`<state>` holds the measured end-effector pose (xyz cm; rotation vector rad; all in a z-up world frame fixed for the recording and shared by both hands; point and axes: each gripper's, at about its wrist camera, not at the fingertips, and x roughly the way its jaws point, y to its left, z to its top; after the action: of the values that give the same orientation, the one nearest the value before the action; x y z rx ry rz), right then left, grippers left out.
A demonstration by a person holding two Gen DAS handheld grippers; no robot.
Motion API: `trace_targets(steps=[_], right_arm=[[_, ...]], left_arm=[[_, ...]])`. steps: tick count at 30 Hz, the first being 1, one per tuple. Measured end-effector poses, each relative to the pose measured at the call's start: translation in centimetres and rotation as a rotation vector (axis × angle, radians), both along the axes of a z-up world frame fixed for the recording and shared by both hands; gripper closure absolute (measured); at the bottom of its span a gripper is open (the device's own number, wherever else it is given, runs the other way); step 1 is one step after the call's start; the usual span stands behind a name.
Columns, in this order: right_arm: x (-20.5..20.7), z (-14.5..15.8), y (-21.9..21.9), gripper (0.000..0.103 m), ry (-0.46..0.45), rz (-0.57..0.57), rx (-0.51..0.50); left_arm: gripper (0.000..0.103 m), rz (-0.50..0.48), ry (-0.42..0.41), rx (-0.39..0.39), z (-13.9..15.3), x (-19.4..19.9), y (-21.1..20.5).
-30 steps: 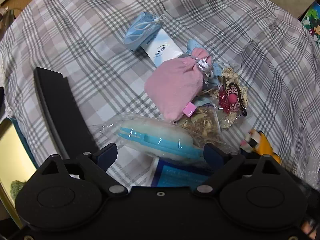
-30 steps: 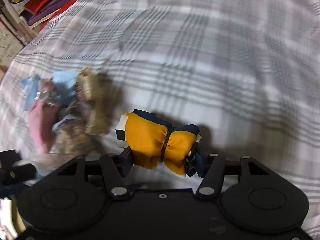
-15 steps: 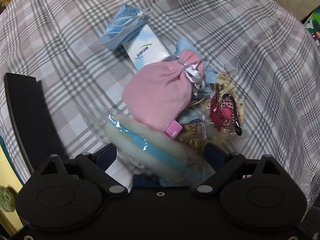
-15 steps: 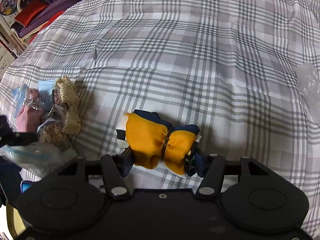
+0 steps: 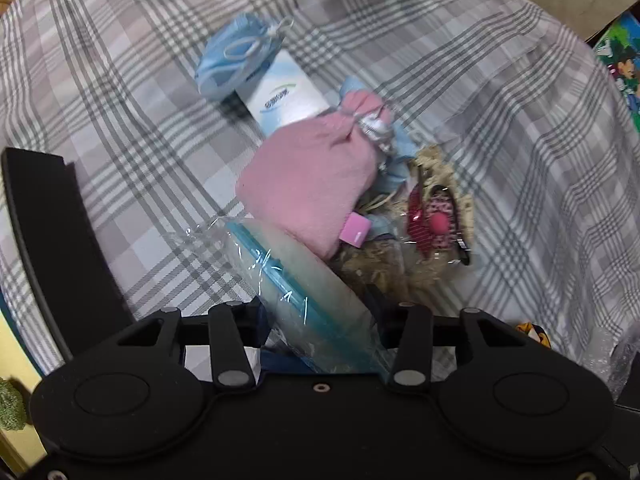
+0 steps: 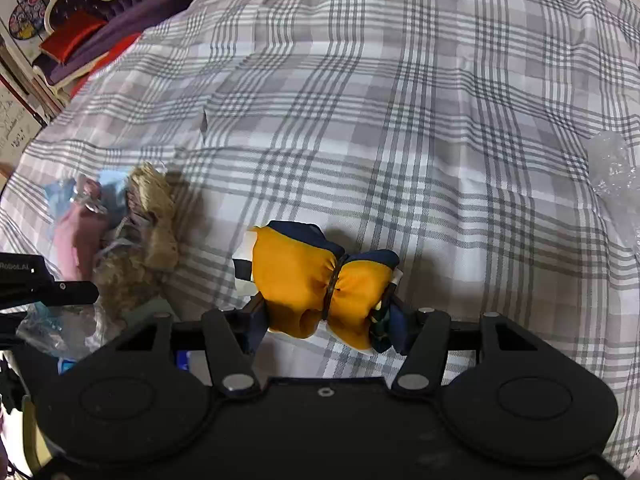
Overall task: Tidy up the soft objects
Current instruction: 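Carry both items to the gold tray and release them inside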
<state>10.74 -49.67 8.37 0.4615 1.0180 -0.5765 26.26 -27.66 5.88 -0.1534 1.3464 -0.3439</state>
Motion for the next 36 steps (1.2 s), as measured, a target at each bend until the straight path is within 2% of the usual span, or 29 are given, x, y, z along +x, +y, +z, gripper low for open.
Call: trace_targets(steps=[8,12,19,28,36], right_arm=[[-1.2,3.4,1.1,0.045,-0.064,0.007,-0.028],[-2.3,5.6,2.1,0.045,-0.106,0.032,-0.028],[-4.3,9.1,5.4,0.045,-0.165,0.107,-0.032],[-7.3,10.8,11.3,0.045,-0.179,0.275,0.008],[-8.7,9.0,18.2,0.045,-0.107,0.466,0.084]], left_arm=[[0.057,-0.035,-0.110,-0.031,6.1,-2.4,1.2],[0.057,-0.050,-0.165,-0.021,8.9,-4.3,2.4],[0.057,-0.068,-0.222,0.012,11.7,-8.1,6.1],[0.057,-0.074,-0.190,0.066,11.5,-12.7,13.1],[0.057,-0.023,-0.086,0.127,7.8,-15.2,20.3]])
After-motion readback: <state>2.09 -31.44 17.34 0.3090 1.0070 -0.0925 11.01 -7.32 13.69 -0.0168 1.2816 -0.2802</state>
